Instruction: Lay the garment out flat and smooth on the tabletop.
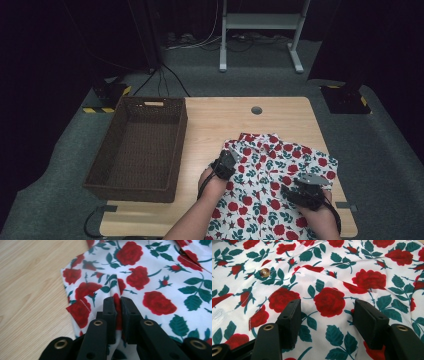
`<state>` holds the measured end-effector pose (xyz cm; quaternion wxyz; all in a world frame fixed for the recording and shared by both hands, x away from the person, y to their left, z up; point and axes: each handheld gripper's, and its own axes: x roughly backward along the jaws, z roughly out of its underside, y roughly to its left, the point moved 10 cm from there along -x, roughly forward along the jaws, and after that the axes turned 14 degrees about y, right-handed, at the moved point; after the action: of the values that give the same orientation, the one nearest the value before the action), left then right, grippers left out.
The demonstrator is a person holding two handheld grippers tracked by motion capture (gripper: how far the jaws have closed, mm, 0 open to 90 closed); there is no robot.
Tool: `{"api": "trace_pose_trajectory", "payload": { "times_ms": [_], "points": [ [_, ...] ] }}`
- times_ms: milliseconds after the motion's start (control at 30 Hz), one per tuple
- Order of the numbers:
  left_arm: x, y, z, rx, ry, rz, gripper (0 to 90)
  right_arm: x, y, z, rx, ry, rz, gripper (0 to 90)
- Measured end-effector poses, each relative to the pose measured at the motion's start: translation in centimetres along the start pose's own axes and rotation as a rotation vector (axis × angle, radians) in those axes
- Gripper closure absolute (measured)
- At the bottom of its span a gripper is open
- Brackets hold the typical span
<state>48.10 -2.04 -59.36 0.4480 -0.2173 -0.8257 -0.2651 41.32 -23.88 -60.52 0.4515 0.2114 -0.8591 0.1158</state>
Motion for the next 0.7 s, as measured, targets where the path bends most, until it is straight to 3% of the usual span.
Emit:
{"api": "trace_pose_trajectory", "payload": {
  "times_ms": [167, 300, 400, 567, 700],
  "points": [
    [0.2, -1.4, -0.7, -0.029, -0.022, 0.018, 78.6, 0.0, 0.0, 0.0, 0.0, 0.0, 0.0, 40.1],
    [0.9, -2.5, -1.4, -0.075, -0.048, 0.022, 78.5, 0.0, 0.0, 0.0, 0.001, 0.0, 0.0, 40.1],
    [1.8, -2.7, -1.9, -0.079, -0.079, 0.029, 77.3, 0.0, 0.0, 0.0, 0.001, 0.0, 0.0, 40.1],
    [3.9, -1.7, -2.6, -0.058, -0.141, 0.029, 74.6, 0.0, 0.0, 0.0, 0.001, 0.0, 0.0, 40.1],
    [5.5, 0.2, -2.9, -0.015, -0.182, 0.017, 72.4, 0.0, 0.0, 0.0, 0.002, 0.0, 0.0, 40.1]
  ]
}}
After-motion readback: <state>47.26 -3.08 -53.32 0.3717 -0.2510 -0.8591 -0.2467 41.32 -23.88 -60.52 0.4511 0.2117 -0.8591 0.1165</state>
